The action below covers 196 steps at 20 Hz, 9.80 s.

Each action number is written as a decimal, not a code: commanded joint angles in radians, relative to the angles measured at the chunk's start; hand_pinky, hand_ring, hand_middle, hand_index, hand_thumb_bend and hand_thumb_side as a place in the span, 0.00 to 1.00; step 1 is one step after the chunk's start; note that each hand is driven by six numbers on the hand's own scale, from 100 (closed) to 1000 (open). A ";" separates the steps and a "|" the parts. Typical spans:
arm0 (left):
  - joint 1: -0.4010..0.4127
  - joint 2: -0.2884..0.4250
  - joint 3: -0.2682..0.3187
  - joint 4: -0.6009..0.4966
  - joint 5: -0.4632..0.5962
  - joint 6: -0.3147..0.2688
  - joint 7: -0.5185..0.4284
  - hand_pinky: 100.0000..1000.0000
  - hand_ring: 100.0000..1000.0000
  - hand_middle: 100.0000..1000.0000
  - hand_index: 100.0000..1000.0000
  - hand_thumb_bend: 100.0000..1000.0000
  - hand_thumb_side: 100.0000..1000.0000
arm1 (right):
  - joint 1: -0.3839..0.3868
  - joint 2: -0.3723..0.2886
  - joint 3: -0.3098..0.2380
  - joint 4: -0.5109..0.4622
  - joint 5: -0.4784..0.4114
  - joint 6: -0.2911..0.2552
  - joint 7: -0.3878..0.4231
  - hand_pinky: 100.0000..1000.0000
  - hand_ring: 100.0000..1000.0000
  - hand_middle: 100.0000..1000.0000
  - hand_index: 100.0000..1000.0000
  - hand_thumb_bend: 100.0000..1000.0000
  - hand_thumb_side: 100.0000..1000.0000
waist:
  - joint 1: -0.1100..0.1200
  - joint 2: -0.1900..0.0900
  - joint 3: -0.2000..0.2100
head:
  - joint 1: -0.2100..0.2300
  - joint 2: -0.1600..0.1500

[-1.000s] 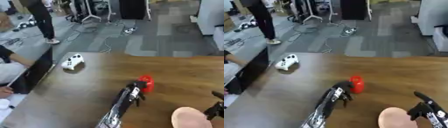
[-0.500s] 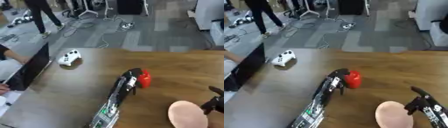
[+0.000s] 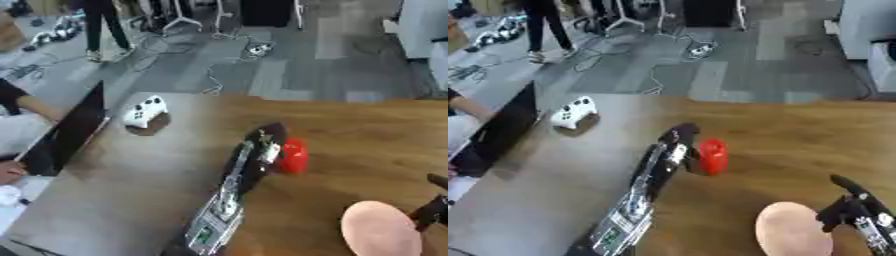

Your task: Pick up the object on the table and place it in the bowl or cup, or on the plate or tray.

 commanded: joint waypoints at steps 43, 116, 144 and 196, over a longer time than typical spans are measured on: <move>-0.151 0.043 0.076 0.123 -0.368 -0.158 -0.042 0.60 0.79 0.81 0.88 0.58 0.62 | -0.013 0.007 0.023 -0.049 -0.051 -0.009 0.074 0.43 0.52 0.41 0.95 0.00 0.94 | -0.027 0.018 -0.041 | 0.053 -0.016; -0.442 0.130 0.152 0.519 -1.057 -0.135 -0.084 0.49 0.64 0.71 0.77 0.66 0.72 | -0.044 0.034 0.050 -0.059 -0.123 0.020 0.179 0.44 0.52 0.40 0.96 0.00 1.00 | -0.033 0.077 -0.118 | 0.089 -0.052; -0.469 0.153 0.105 0.455 -1.135 -0.129 -0.161 0.00 0.10 0.30 0.47 0.22 0.05 | -0.037 0.031 0.050 -0.053 -0.124 0.023 0.181 0.44 0.52 0.40 0.96 0.00 1.00 | -0.033 0.069 -0.109 | 0.076 -0.039; -0.433 0.072 -0.199 0.217 -0.757 -0.284 -0.505 0.00 0.13 0.32 0.53 0.15 0.07 | 0.231 -0.013 -0.065 -0.215 -0.133 -0.052 -0.030 0.44 0.52 0.42 0.96 0.00 0.93 | -0.108 0.005 -0.215 | 0.108 -0.007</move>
